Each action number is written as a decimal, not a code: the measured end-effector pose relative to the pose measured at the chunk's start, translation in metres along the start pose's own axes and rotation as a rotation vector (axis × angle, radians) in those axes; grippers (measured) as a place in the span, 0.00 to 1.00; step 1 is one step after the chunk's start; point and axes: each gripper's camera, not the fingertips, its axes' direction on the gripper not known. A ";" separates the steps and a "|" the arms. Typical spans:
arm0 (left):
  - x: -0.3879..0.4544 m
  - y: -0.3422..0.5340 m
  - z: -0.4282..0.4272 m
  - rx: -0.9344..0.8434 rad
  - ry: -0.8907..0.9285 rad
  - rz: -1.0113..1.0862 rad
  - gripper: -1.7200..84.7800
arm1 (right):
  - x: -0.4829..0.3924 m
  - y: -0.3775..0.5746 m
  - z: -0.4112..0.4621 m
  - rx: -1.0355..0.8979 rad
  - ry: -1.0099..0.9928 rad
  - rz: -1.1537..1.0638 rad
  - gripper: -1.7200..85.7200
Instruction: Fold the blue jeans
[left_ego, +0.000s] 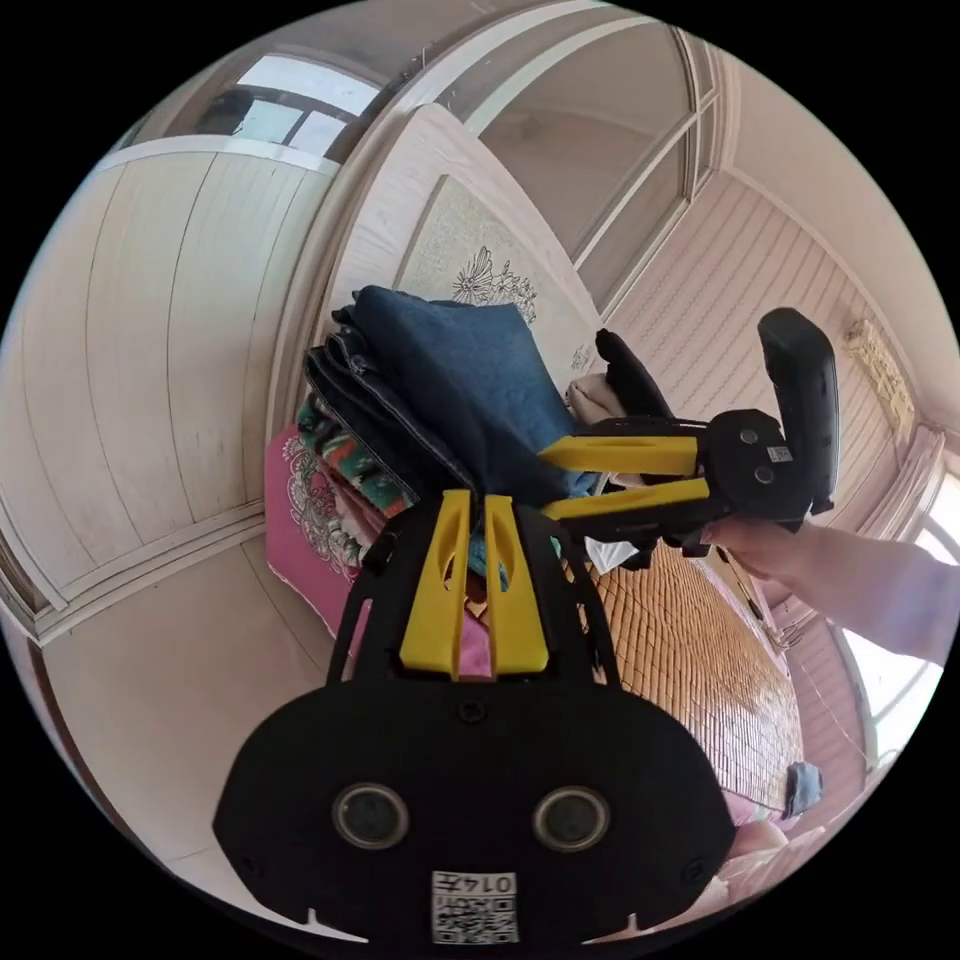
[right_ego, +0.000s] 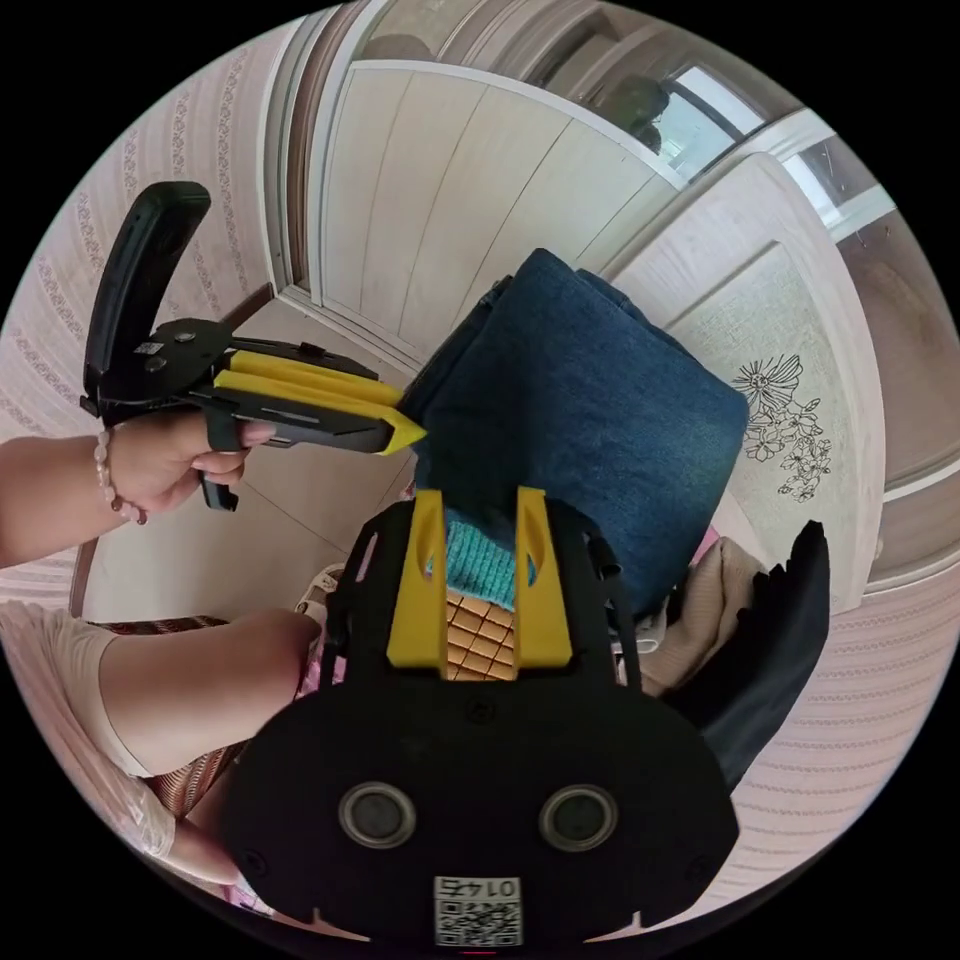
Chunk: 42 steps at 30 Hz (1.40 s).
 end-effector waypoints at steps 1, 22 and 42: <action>0.002 -0.004 -0.008 0.015 0.021 0.007 0.02 | 0.005 0.004 -0.014 0.021 0.008 0.014 0.06; 0.253 -0.111 -0.207 0.347 0.535 0.681 0.01 | 0.043 0.301 -0.313 0.911 -0.085 0.572 0.02; 0.237 0.123 0.016 -0.675 0.363 0.324 0.01 | -0.201 0.674 -0.187 -0.055 0.425 1.500 0.10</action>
